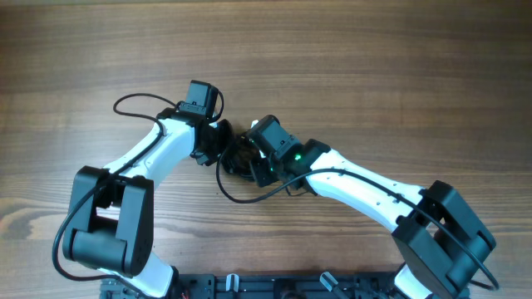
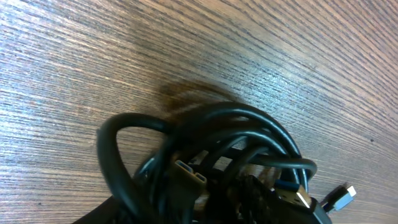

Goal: Untangle cables

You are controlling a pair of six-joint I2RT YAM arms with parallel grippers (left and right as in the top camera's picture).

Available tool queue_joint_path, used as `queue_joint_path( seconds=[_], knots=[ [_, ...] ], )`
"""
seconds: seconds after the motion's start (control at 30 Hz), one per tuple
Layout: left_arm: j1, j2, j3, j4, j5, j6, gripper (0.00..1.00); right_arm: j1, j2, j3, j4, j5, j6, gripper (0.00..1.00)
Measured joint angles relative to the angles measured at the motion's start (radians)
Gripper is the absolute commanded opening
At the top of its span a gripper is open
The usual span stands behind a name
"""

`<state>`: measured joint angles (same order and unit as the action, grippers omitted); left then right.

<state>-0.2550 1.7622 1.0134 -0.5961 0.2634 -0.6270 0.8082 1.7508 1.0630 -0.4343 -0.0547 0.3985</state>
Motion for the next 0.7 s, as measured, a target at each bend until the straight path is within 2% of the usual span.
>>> queue_joint_path(
  seconds=[0.4, 0.5, 0.63, 0.67, 0.7],
  knots=[
    [0.0, 0.007, 0.0, -0.002, 0.005, 0.0, 0.5, -0.001, 0.002, 0.0, -0.018, 0.138, -0.095, 0.26],
    [0.0, 0.007, 0.0, -0.002, 0.008, -0.002, 0.56, -0.001, 0.004, 0.0, -0.014, 0.148, -0.117, 0.26],
    [0.0, 0.007, 0.0, -0.001, 0.02, -0.005, 0.57, -0.001, 0.005, 0.0, -0.01, 0.157, -0.139, 0.24],
    [0.0, 0.007, 0.0, -0.001, 0.023, -0.005, 0.58, -0.002, 0.006, 0.0, -0.006, 0.16, -0.141, 0.25],
    [0.0, 0.007, 0.0, -0.001, 0.024, -0.005, 0.58, -0.002, 0.008, 0.0, -0.003, 0.161, -0.143, 0.3]
  ],
)
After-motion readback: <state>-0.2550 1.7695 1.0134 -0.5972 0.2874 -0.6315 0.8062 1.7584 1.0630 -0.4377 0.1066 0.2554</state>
